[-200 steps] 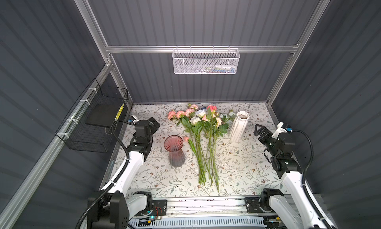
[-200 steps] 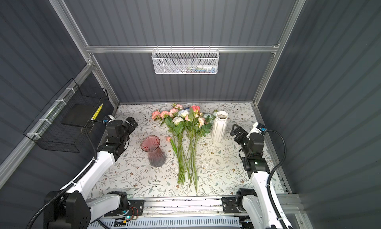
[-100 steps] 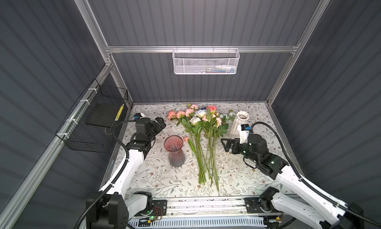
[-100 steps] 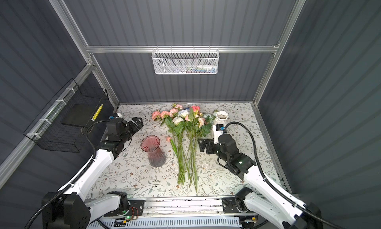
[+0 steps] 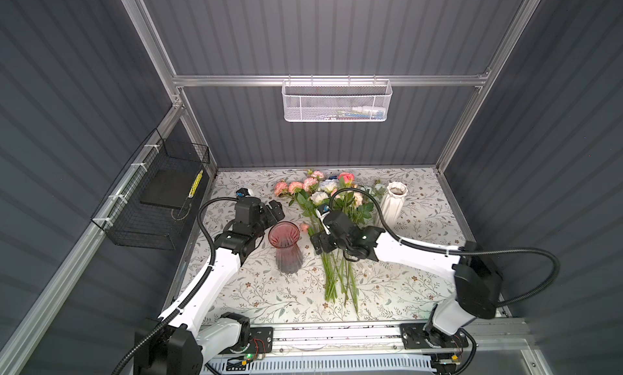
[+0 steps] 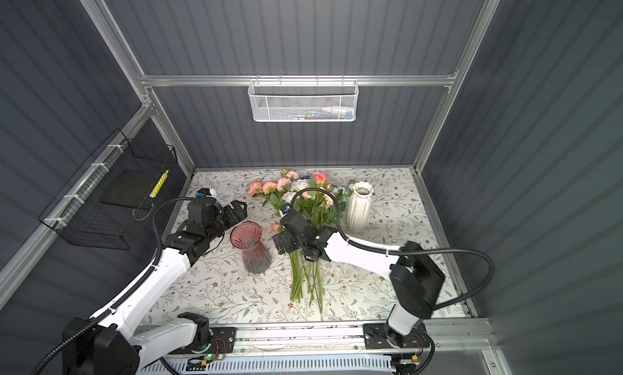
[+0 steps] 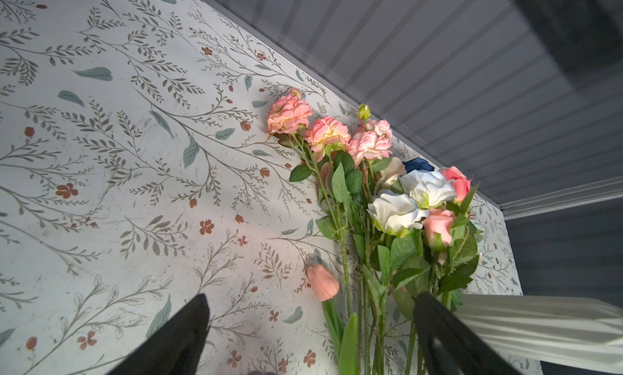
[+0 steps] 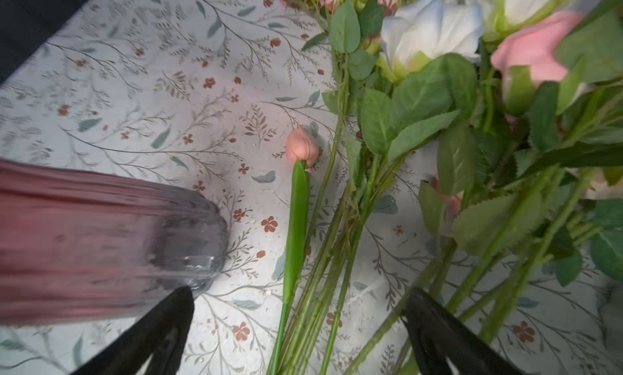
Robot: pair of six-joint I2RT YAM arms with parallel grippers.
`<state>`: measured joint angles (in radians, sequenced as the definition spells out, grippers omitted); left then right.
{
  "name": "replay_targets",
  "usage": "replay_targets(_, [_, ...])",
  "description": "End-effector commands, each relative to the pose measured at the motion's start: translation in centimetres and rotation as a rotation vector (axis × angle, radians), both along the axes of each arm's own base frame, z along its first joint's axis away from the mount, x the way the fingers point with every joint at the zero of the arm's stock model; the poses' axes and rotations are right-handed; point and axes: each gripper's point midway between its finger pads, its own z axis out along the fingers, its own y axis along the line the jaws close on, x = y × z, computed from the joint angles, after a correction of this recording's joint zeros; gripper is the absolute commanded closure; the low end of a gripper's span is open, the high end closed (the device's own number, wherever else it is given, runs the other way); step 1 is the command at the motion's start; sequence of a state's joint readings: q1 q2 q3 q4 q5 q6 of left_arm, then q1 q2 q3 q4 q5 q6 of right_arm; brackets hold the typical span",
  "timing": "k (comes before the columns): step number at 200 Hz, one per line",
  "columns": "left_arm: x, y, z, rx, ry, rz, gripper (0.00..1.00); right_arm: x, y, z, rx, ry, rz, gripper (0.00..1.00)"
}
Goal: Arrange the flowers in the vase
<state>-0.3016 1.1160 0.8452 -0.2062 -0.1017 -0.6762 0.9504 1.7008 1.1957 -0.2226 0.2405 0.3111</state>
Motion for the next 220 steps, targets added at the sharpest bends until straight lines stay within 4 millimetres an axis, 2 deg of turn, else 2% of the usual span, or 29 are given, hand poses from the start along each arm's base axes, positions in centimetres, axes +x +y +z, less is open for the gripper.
replay_targets(1, [-0.8,-0.2,-0.9,0.018,0.024,-0.037,0.01,0.9,-1.3,-2.5,-0.158,0.002,-0.07,0.01])
replay_targets(29, [-1.0,-0.6,-1.2,0.005,0.03,-0.055,0.01,1.2,-1.4,-4.9,-0.22,0.012,-0.114,0.01])
replay_targets(56, [-0.9,-0.9,-1.4,-0.005,0.039,-0.063,0.01,0.2,-0.7,-7.2,-0.24,0.053,-0.081,0.01])
replay_targets(96, [-0.9,-1.5,-1.6,-0.022,0.06,-0.086,0.05,0.0,-0.9,-9.3,-0.267,0.076,-0.09,0.01])
replay_targets(129, [-1.0,-1.6,-1.5,-0.027,0.058,-0.095,0.06,1.3,-3.0,-10.0,-0.289,0.078,-0.186,0.04])
replay_targets(170, [-1.1,-2.3,-2.1,-0.037,0.078,-0.119,0.1,2.9,-7.0,-10.3,-0.315,0.054,-0.323,0.15])
replay_targets(220, [-1.1,-2.8,-2.5,-0.046,0.09,-0.137,0.12,4.2,-11.9,-10.2,-0.351,0.037,-0.446,0.22])
